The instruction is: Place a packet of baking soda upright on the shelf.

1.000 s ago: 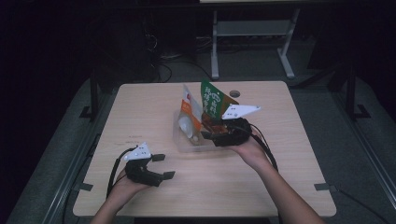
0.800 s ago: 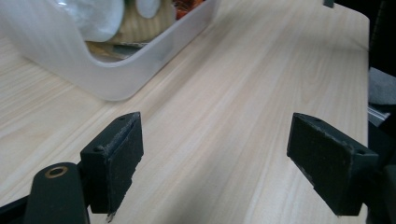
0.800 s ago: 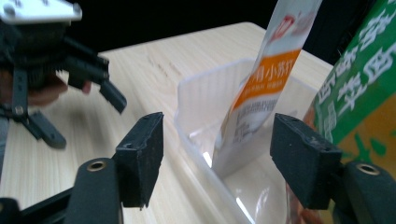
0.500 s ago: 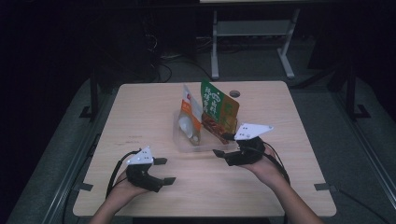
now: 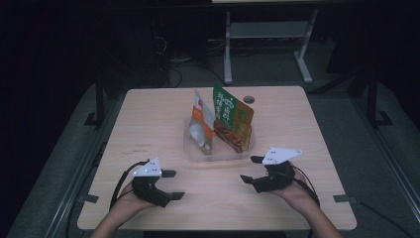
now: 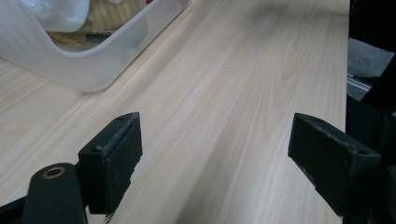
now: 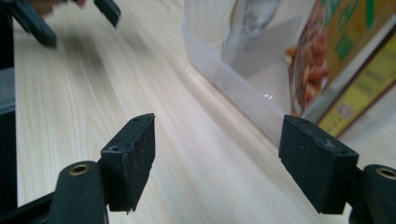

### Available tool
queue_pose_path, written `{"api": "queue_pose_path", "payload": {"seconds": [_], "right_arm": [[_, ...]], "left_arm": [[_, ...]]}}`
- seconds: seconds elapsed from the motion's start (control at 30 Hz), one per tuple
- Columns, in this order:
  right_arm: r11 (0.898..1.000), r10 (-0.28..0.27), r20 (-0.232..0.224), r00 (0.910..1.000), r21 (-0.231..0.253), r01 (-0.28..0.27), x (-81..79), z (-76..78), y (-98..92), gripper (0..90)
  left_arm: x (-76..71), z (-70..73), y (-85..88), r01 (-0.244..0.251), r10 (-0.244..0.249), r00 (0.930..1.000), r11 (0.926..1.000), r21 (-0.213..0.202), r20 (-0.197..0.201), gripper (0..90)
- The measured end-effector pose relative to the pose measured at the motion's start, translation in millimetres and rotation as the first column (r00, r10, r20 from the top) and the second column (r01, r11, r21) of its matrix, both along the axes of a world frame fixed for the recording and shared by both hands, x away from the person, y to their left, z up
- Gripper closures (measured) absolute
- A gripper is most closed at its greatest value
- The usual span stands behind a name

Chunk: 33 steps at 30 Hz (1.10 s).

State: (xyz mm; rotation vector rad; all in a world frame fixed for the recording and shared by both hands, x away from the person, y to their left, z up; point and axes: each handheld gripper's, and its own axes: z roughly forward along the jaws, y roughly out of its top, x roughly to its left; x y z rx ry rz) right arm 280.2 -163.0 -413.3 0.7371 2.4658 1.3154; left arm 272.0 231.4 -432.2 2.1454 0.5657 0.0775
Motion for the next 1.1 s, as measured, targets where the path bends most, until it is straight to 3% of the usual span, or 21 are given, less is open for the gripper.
{"api": "queue_pose_path", "payload": {"seconds": [0.23,0.57,1.1], "right_arm": [[0.999,-0.011,-0.026,0.9996,-0.038,0.010,-9.1,-14.1,-14.3,24.9],[0.996,-0.034,-0.036,0.9988,-0.087,0.030,-19.2,-33.7,-35.7,21.0],[0.995,-0.030,-0.043,0.9986,-0.100,0.025,-12.3,-38.5,-33.7,17.1]], "left_arm": [[-7.8,-7.9,8.3,-0.018,0.018,0.9997,0.9994,0.030,-0.017,17.1],[-23.9,-18.4,15.5,-0.013,0.014,0.9999,0.9929,0.118,-0.001,16.2],[-16.4,-22.9,15.5,-0.020,0.019,0.9998,0.9903,0.138,0.008,13.3]]}}
